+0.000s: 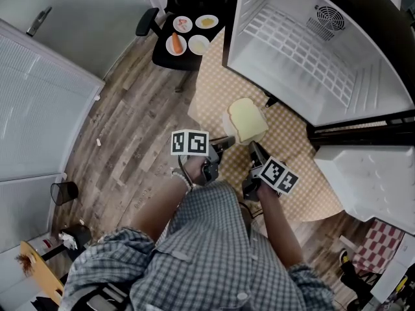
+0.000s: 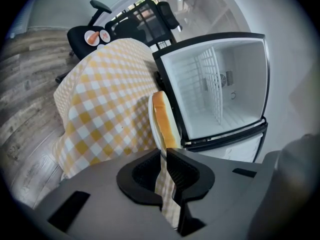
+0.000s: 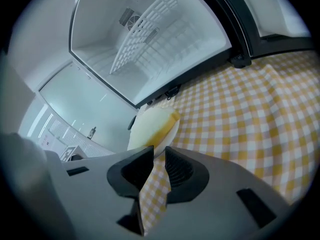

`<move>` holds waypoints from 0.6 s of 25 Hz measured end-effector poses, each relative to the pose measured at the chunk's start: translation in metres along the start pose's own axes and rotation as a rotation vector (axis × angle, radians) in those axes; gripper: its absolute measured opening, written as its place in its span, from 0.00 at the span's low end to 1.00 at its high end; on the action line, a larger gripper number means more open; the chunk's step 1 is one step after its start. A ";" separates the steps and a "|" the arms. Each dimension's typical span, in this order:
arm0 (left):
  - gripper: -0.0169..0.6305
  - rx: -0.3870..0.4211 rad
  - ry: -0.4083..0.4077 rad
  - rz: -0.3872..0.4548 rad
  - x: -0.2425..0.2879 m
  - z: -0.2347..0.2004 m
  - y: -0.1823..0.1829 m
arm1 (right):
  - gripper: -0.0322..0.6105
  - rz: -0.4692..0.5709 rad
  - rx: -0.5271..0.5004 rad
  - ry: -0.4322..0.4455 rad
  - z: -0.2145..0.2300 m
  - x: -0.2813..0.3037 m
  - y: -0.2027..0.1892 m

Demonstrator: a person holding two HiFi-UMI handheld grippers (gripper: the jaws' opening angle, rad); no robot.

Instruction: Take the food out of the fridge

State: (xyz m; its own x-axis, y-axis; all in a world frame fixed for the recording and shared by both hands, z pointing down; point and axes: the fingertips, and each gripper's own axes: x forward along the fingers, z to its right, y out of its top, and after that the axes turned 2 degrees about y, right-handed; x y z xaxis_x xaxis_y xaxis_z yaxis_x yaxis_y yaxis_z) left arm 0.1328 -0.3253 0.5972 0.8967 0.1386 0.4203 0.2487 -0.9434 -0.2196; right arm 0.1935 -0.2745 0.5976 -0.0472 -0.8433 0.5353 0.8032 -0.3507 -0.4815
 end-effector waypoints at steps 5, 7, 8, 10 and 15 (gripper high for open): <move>0.10 0.018 0.052 -0.042 0.006 -0.012 -0.007 | 0.15 -0.040 0.004 -0.038 0.011 0.005 -0.009; 0.11 0.060 0.092 -0.066 0.007 -0.015 -0.008 | 0.15 -0.051 -0.005 -0.050 0.013 0.006 -0.010; 0.12 0.084 0.114 -0.080 0.008 -0.017 -0.009 | 0.15 -0.057 -0.012 -0.058 0.014 0.007 -0.011; 0.13 0.127 0.154 -0.107 0.008 -0.019 -0.010 | 0.15 -0.069 -0.026 -0.072 0.015 0.008 -0.013; 0.16 0.233 0.249 -0.180 0.009 -0.024 -0.015 | 0.15 -0.122 -0.087 -0.085 0.014 0.011 -0.016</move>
State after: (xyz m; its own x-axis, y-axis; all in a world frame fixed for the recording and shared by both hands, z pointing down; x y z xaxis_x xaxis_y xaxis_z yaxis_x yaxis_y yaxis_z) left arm 0.1281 -0.3173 0.6253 0.7221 0.1914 0.6648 0.4961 -0.8130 -0.3048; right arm 0.1882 -0.2726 0.6213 -0.0882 -0.7562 0.6484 0.7400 -0.4855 -0.4655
